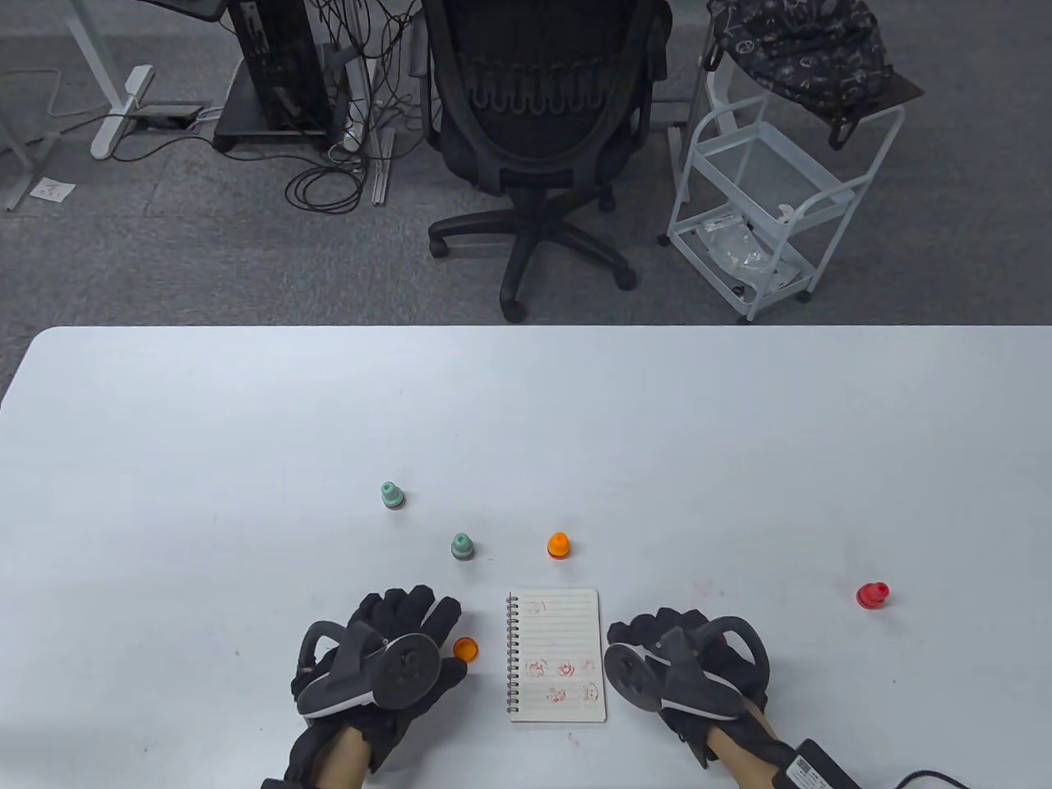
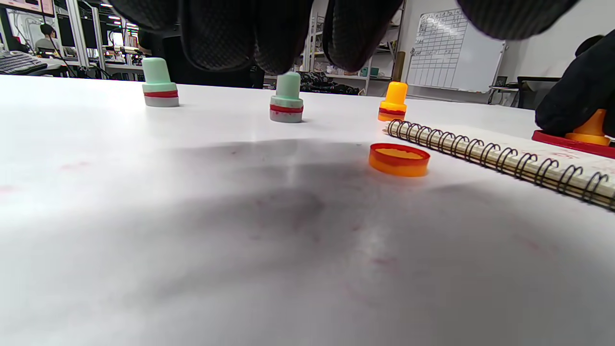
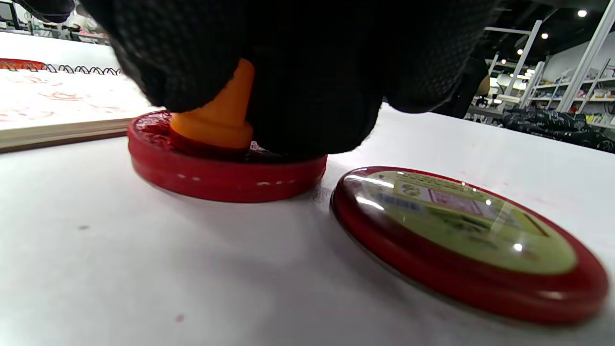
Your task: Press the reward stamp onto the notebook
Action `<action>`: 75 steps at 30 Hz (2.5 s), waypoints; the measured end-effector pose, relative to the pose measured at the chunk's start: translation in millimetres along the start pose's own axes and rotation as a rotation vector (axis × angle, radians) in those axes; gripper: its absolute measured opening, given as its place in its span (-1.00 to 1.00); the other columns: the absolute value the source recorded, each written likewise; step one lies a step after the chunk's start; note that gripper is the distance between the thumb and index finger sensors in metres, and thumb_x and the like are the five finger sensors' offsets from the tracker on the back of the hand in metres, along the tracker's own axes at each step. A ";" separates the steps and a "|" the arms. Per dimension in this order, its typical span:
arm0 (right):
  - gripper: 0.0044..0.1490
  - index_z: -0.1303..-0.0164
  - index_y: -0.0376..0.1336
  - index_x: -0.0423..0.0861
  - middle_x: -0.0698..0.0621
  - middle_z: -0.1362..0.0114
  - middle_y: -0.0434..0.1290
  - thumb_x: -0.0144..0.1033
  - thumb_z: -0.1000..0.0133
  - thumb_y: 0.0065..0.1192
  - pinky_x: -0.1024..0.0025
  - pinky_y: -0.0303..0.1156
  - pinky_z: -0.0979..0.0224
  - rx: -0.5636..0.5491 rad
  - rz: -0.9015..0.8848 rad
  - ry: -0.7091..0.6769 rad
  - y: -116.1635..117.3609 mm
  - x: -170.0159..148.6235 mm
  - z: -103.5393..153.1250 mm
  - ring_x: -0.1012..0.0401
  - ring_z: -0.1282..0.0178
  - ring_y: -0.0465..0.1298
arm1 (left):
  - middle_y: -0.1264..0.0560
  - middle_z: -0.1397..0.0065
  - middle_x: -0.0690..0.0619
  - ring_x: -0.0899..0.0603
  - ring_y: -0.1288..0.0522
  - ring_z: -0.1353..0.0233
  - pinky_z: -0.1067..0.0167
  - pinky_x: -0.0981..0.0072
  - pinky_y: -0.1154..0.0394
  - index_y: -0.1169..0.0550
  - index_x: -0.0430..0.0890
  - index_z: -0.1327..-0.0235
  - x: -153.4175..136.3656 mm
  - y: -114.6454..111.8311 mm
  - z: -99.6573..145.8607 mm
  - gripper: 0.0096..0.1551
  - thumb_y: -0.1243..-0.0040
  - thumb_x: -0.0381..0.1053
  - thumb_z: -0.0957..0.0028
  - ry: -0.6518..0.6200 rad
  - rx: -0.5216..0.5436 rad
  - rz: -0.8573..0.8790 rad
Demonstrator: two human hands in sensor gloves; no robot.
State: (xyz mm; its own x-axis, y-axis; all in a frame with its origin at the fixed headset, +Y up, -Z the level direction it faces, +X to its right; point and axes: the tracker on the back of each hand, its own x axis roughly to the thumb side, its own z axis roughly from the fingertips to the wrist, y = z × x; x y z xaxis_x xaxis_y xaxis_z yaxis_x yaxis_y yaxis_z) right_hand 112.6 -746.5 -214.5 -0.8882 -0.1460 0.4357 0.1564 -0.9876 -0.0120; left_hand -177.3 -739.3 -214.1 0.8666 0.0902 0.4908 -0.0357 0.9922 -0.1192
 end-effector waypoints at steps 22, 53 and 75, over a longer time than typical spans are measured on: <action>-0.44 -0.14 0.36 0.09 0.18 -0.14 0.61 -0.14 0.12 0.32 0.15 0.52 -0.30 0.049 0.016 -0.002 -1.0 2.2 -1.4 0.22 -0.13 0.60 | -0.29 -0.65 -0.28 -0.53 -0.31 -0.50 -0.40 -0.45 -0.21 -0.42 -0.13 -0.60 5.2 -4.2 -5.5 -0.16 -0.02 0.30 -0.14 0.003 -0.089 -0.005; -0.44 -0.17 0.34 0.08 0.18 -0.14 0.59 -0.12 0.08 0.27 0.15 0.50 -0.32 0.053 0.002 0.000 -0.7 1.3 -0.5 0.21 -0.14 0.57 | -0.33 -0.62 -0.28 -0.52 -0.37 -0.46 -0.37 -0.42 -0.26 -0.44 -0.15 -0.57 10.3 -6.5 -10.4 -0.19 -0.02 0.26 -0.15 0.006 -0.190 -0.010; -0.44 -0.17 0.33 0.07 0.18 -0.14 0.58 -0.11 0.07 0.26 0.14 0.49 -0.32 0.052 0.003 0.000 -0.8 1.5 -0.4 0.21 -0.15 0.56 | -0.33 -0.61 -0.29 -0.52 -0.36 -0.46 -0.37 -0.42 -0.25 -0.44 -0.15 -0.58 11.0 -8.3 -12.2 -0.19 -0.02 0.26 -0.15 0.002 -0.200 -0.021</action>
State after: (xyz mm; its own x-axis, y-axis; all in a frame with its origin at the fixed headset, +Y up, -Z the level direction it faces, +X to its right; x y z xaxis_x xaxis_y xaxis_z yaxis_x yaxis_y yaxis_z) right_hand 111.0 -746.0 -214.2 -0.8875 -0.1490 0.4361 0.1815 -0.9828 0.0334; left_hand -161.4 -747.6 -218.3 0.8670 0.0695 0.4935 0.0818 0.9570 -0.2785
